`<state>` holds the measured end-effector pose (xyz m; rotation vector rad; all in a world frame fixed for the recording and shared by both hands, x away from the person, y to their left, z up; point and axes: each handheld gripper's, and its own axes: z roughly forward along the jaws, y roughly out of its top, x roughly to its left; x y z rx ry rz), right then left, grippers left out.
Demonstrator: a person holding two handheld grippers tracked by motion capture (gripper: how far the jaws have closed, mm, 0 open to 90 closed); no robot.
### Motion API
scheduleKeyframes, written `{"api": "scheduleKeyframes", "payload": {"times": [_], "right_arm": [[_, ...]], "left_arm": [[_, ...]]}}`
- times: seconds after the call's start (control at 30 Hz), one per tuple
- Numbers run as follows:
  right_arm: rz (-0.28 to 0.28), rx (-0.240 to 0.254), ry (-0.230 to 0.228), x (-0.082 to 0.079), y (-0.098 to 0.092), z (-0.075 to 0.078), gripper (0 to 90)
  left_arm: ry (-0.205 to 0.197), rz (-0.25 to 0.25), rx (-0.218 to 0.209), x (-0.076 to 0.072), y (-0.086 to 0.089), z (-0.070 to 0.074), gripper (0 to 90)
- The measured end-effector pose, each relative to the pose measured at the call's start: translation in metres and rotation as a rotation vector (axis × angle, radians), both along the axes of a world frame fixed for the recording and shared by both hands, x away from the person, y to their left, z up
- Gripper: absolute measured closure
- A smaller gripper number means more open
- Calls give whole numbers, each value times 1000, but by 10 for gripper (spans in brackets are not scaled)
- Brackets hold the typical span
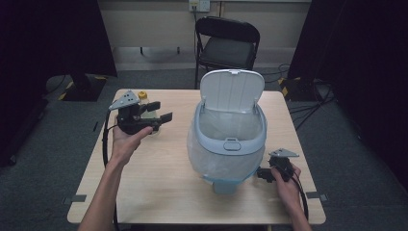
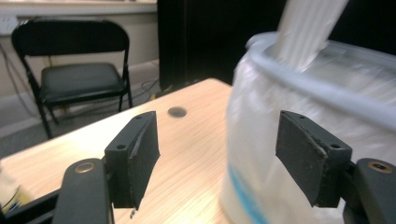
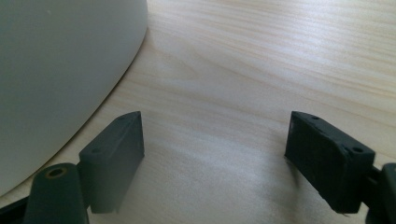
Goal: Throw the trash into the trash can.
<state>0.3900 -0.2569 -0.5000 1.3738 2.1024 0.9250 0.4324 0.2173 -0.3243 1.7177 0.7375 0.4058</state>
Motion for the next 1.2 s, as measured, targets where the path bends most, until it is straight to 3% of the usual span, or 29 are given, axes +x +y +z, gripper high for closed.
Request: {"api": "scheduleKeyframes", "payload": {"times": [0.1, 0.23, 0.33, 0.5, 0.57, 0.7, 0.83, 0.93, 1.0, 1.1, 1.2], "right_arm": [[0, 0, 0, 0, 0, 0, 184], [0, 0, 0, 0, 0, 0, 184], [0, 0, 0, 0, 0, 0, 184], [0, 0, 0, 0, 0, 0, 184], [0, 0, 0, 0, 0, 0, 184], [0, 0, 0, 0, 0, 0, 184], [0, 0, 0, 0, 0, 0, 184], [0, 0, 0, 0, 0, 0, 184], [0, 0, 0, 0, 0, 0, 184], [0, 0, 0, 0, 0, 0, 184], [0, 0, 0, 0, 0, 0, 184]], "left_arm": [[34, 33, 13, 8, 9, -9, 302], [71, 58, -21, 14, 18, -21, 300], [89, 90, 1, 16, 23, -29, 301], [106, 135, 12, 21, 35, -36, 306], [104, 186, 28, 23, 39, -38, 308], [114, 243, 38, 29, 45, -43, 295], [138, 255, 68, 42, 47, -47, 257], [149, 274, 35, 51, 51, -48, 257], [163, 285, 39, 59, 54, -49, 259], [138, 326, 59, 68, 56, -50, 278], [153, 334, 80, 76, 55, -53, 295]]}}
